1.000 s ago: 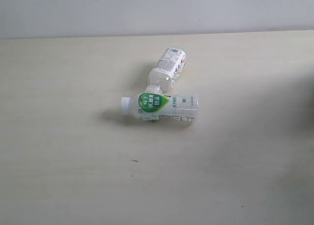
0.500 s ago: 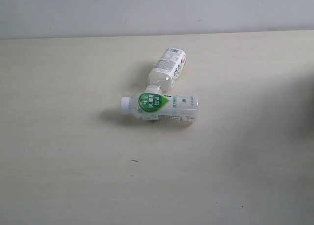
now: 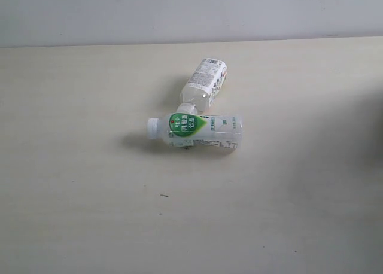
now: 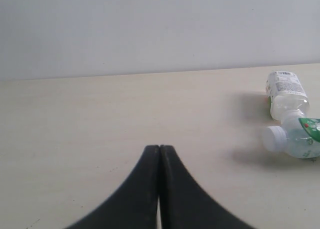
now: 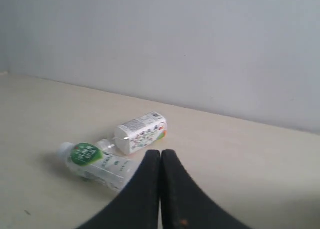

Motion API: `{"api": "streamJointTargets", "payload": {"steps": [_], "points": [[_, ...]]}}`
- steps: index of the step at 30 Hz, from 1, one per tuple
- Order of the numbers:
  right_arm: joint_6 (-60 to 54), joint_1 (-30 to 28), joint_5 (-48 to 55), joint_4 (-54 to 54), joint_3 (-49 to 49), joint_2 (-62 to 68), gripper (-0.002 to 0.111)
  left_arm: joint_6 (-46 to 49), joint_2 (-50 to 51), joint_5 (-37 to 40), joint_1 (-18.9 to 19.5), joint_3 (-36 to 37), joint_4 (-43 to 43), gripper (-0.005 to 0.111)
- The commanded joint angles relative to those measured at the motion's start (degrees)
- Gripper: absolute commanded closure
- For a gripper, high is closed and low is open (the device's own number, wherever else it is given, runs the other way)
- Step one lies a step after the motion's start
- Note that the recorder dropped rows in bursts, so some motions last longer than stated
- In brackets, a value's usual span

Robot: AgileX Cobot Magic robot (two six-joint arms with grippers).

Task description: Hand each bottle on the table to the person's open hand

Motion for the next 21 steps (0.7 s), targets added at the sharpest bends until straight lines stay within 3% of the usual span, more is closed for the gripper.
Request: {"api": "streamJointTargets", "payload": {"steps": [1, 8, 14, 21], "points": [[-2.83, 0.21, -0.39, -6.53, 0.25, -0.20, 0.108, 0.08, -0.36, -0.22, 0.10, 0.19, 0.28, 0.107], [1.17, 0.21, -0.39, -2.00, 0.25, -0.20, 0.108, 0.08, -0.36, -0.22, 0.10, 0.19, 0.28, 0.107], [-2.45, 0.21, -0.39, -5.30, 0.25, -0.20, 0.108, 0.08, -0.36, -0.22, 0.10, 0.19, 0.28, 0.107], [-1.92, 0.21, -0.39, 0.40, 0.25, -0.20, 0.108, 0.08, -0.36, -0.22, 0.10, 0.19, 0.28, 0.107]]}}
